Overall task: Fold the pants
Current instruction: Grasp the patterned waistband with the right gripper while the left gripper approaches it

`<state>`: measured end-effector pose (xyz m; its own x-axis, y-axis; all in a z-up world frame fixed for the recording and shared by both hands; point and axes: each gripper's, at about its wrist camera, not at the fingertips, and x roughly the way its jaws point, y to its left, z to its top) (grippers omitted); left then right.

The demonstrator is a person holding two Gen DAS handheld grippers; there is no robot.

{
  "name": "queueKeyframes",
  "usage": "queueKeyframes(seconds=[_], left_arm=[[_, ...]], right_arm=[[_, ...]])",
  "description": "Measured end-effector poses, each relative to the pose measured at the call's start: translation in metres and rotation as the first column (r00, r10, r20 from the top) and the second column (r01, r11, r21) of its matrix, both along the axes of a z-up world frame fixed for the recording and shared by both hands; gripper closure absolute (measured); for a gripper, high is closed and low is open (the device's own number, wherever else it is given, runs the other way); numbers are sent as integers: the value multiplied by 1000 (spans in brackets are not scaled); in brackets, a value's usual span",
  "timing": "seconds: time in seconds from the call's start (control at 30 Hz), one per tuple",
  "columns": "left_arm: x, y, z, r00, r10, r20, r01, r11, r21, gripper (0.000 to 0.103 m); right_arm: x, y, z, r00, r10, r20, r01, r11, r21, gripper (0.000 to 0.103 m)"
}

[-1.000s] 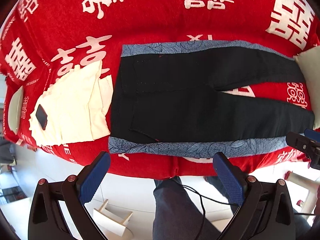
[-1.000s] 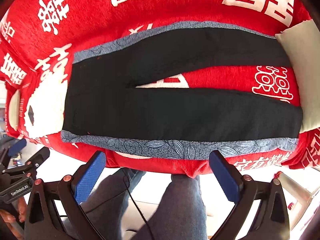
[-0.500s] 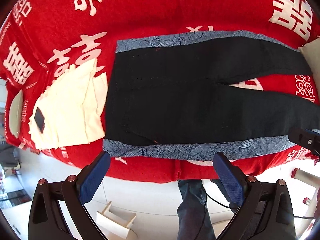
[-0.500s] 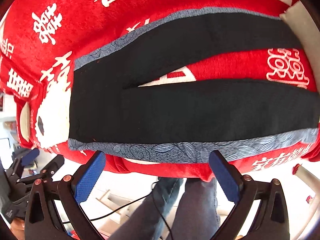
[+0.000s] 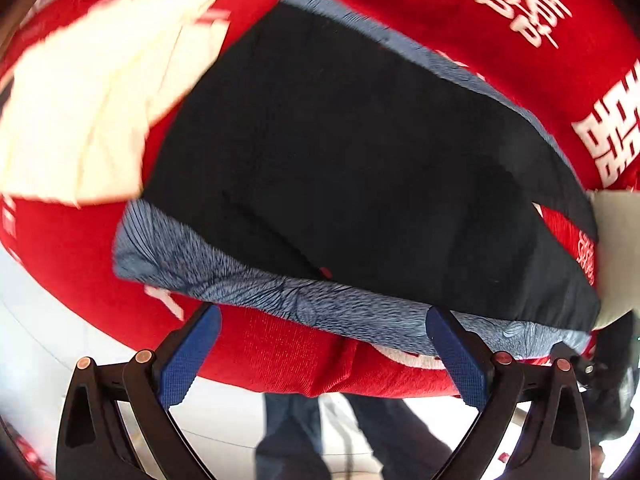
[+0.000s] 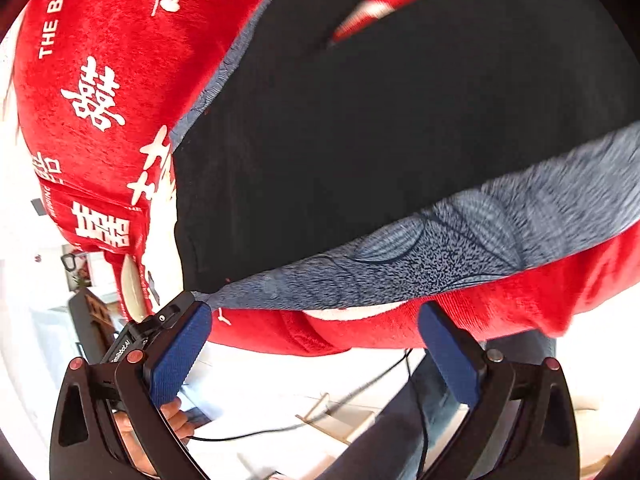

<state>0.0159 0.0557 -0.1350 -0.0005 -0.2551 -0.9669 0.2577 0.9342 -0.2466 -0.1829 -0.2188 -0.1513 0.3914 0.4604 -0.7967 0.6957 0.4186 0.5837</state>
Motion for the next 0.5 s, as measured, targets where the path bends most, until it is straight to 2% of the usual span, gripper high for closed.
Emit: queueKeyframes(seconds=[0.07,0.2,0.4,0.5], left_arm=[[-4,5,-12,1000,7,-10,-7,1000,-18,0],[-11,11,-31,998,24,-64,-29,997,-77,0],[-12,-1,-41,995,11,-97,-23,991,-129,0],[-8,-7,-43,993,-2,-114,-16,988,-155,0]], right_arm=[[-7,5,-20,999,-34,20,33,999,31,0],[-20,8,-36,994,-97,54,94,994,63,1],[-21,3,-29,972,-167,167,153,984,91,3],[-11,-2,-29,963,-195,188,179,979,100,3]])
